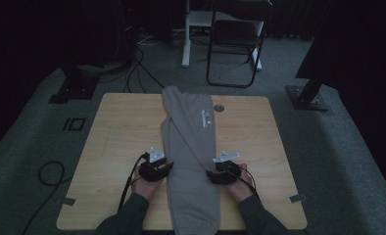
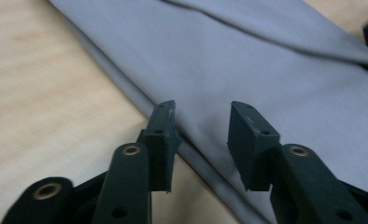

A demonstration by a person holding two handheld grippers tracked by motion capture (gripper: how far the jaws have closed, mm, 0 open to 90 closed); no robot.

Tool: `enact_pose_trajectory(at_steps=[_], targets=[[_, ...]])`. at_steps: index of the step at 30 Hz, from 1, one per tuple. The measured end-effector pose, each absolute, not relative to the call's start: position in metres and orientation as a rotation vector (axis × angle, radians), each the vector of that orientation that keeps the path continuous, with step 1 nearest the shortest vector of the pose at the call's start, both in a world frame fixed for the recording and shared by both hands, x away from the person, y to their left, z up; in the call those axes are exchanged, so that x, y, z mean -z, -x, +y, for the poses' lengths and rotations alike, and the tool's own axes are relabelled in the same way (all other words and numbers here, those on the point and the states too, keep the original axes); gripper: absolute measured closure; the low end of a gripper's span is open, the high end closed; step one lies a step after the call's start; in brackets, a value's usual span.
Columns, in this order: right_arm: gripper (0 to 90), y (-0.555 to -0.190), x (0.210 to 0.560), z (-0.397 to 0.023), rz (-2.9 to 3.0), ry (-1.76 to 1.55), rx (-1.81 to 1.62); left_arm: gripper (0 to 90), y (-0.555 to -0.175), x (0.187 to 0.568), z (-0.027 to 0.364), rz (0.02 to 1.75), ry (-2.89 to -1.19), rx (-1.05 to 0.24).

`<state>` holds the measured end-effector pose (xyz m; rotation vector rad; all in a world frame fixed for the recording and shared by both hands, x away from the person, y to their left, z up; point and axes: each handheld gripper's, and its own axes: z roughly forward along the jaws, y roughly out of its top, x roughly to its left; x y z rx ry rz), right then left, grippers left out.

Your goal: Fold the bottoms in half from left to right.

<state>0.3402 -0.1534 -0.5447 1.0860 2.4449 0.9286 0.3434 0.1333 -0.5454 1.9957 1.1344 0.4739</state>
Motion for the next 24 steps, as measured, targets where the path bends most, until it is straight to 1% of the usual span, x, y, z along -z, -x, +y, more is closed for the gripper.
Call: enact_pose_trajectory(at_steps=[3, 4, 6, 7, 8, 10, 12, 14, 16, 17, 18, 24], targets=[[43.4, -0.346, 0.544, -0.146, 2.443, -1.066, -0.912, 59.7, -0.363, 0.540, 0.138, 1.163, -1.966, -0.506], [42.7, -0.348, 0.544, -0.144, 2.440, -1.065, -0.908, 59.6, -0.363, 0.540, 0.138, 1.163, -1.966, -0.506], [42.5, -0.354, 0.544, -0.139, 2.436, -1.060, -0.896, 59.7, -0.385, 0.536, 0.138, 1.194, -1.957, -0.536], [42.5, -0.354, 0.544, -0.139, 2.436, -1.060, -0.896, 59.7, -0.385, 0.536, 0.138, 1.194, -1.957, -0.536], [41.4, -0.361, 0.543, -0.133, 2.430, -1.066, -0.893, 60.2, -0.398, 0.535, 0.136, 1.206, -1.956, -0.544], [40.7, -0.368, 0.543, -0.127, 2.429, -1.065, -0.893, 61.6, -0.404, 0.536, 0.135, 1.210, -1.961, -0.545], [39.7, -0.377, 0.543, -0.121, 2.428, -1.070, -0.896, 64.5, -0.418, 0.540, 0.129, 1.221, -1.993, -0.567], [38.2, -0.386, 0.542, -0.116, 2.425, -1.082, -0.904, 69.1, -0.423, 0.545, 0.126, 1.236, -2.013, -0.557], [37.7, -0.391, 0.542, -0.113, 2.421, -1.085, -0.908, 77.7, -0.424, 0.548, 0.126, 1.245, -2.022, -0.544], [37.7, -0.395, 0.541, -0.111, 2.415, -1.095, -0.915, 77.7, -0.424, 0.548, 0.126, 1.245, -2.022, -0.544], [35.7, -0.402, 0.541, -0.108, 2.412, -1.106, -0.928, 80.7, -0.423, 0.552, 0.123, 1.247, -2.026, -0.561], [31.6, -0.419, 0.547, -0.101, 2.400, -1.132, -0.914, 82.2, -0.422, 0.553, 0.123, 1.228, -2.031, -0.587]])
